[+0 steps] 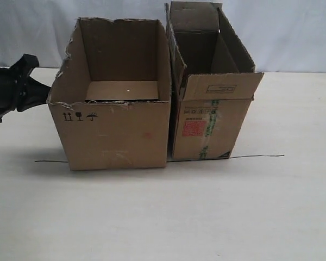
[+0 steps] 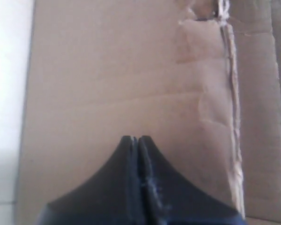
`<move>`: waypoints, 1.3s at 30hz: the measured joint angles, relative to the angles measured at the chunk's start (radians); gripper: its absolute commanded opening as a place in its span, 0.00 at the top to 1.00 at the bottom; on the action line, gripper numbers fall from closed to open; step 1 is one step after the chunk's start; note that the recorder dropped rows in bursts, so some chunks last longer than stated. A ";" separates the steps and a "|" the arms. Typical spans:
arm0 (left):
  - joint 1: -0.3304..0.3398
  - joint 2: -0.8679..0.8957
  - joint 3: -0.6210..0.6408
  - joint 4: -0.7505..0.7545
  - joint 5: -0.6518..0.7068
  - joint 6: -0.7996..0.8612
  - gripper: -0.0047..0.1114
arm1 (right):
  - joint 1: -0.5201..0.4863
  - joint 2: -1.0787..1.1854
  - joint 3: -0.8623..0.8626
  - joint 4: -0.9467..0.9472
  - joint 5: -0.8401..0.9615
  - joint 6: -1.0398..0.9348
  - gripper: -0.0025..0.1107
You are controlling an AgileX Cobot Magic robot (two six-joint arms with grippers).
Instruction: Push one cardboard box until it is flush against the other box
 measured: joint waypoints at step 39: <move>-0.698 -0.338 -0.074 1.359 -0.080 -0.359 0.96 | 0.000 0.000 0.000 0.000 0.000 0.000 0.93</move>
